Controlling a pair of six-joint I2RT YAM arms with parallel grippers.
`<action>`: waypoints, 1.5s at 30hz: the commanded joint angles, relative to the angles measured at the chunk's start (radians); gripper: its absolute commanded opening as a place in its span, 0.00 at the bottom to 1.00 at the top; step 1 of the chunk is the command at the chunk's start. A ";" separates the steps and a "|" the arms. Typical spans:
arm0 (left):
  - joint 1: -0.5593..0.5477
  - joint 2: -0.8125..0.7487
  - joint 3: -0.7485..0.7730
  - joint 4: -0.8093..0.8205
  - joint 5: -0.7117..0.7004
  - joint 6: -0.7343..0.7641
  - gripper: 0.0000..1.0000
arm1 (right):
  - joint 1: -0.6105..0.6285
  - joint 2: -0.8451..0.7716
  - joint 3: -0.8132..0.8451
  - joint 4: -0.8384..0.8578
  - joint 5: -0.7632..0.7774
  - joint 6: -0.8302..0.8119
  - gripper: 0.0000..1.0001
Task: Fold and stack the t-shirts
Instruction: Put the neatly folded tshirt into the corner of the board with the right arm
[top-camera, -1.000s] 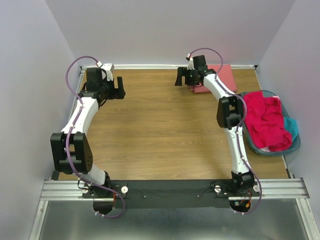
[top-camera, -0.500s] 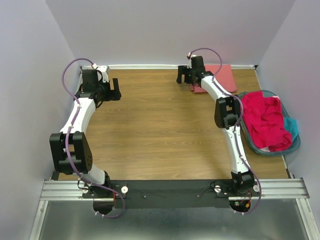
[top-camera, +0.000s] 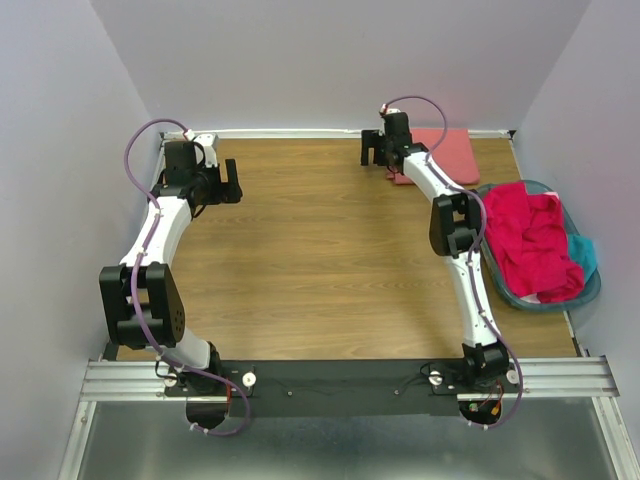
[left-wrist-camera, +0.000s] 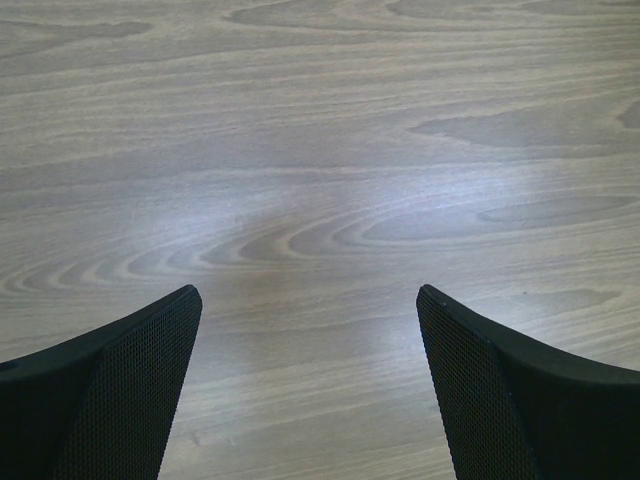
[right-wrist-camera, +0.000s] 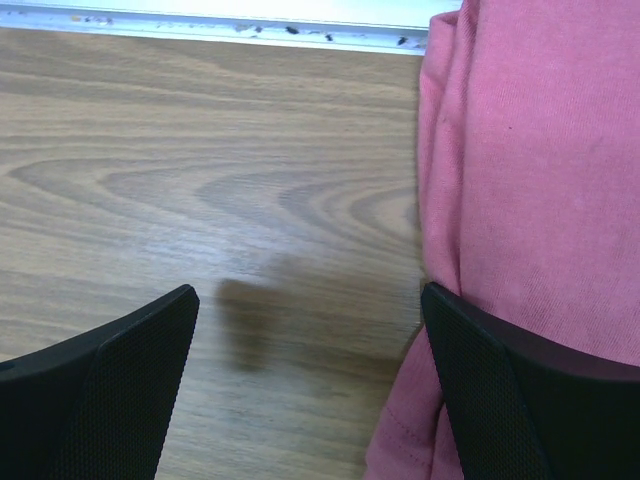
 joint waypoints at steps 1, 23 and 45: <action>0.008 0.001 -0.010 -0.008 0.030 0.014 0.96 | -0.035 0.058 0.000 -0.037 0.084 -0.010 1.00; 0.009 0.007 0.003 -0.022 0.030 0.011 0.96 | -0.078 0.040 0.006 -0.031 0.170 0.039 1.00; 0.011 0.026 0.018 -0.028 0.037 0.003 0.96 | -0.148 0.018 -0.010 -0.033 0.155 0.029 1.00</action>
